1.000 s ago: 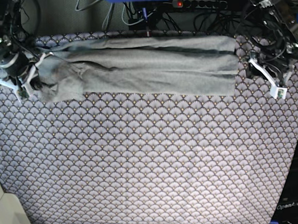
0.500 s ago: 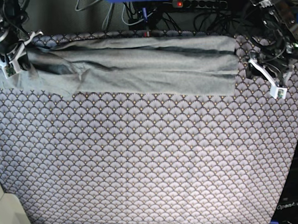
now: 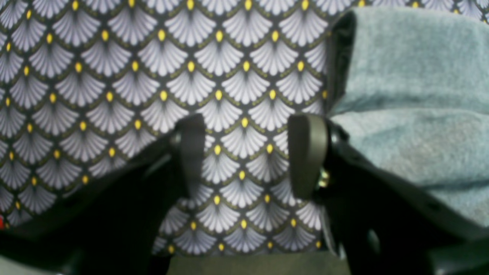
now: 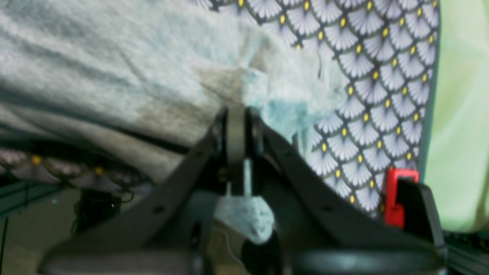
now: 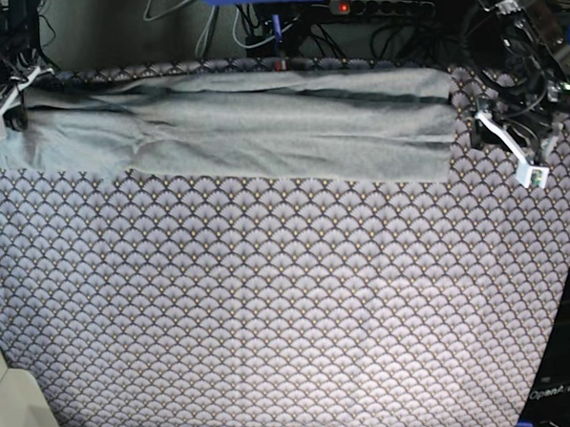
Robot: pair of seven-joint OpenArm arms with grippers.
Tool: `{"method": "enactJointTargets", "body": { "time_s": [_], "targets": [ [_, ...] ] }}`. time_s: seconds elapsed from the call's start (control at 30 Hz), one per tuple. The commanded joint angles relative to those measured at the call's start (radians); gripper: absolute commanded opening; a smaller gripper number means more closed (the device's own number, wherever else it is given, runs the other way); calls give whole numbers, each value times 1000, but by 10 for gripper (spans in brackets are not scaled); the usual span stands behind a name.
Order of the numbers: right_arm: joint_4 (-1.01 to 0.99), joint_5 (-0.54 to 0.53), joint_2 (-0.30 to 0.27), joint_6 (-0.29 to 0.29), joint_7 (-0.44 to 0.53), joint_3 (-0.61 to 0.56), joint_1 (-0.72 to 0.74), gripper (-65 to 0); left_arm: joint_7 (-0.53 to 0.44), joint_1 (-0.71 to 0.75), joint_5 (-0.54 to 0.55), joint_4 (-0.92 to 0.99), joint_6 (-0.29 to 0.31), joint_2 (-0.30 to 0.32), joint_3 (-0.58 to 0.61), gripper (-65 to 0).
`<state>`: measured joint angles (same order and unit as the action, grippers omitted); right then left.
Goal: Fold the T-shirt properly
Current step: 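Lower the right gripper to the shirt strip's end and grasp it, then lower the left gripper to the strip's other end and grasp it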
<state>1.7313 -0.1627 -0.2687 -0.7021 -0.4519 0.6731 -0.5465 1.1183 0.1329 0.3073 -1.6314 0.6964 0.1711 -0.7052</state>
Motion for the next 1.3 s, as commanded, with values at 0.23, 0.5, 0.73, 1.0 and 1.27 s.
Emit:
{"method": "enactJointTargets", "body": {
  "time_s": [0.23,0.5,0.73,1.0,1.27],
  "targets": [
    [-55,-7,-14,4,18,7,-4,-650,-16,-8,11,-14,2,15,-4,-308],
    [-110,-5,-17,4,12,7,15,-649,-16,-8,11,-14,2,15,-4,-308],
    [-110,-5,-16,4,9,14,19,-544,-14,6,14,-14,2,15,-4,-307],
    [-103,-5,-17,4,8,44,24,-529,-14,14,17,-16,2,15,-4,-277],
    [-104,-2,-17,4,8,127,65,-529,-22,24,20,-16,2,12,0,-132]
  ]
}}
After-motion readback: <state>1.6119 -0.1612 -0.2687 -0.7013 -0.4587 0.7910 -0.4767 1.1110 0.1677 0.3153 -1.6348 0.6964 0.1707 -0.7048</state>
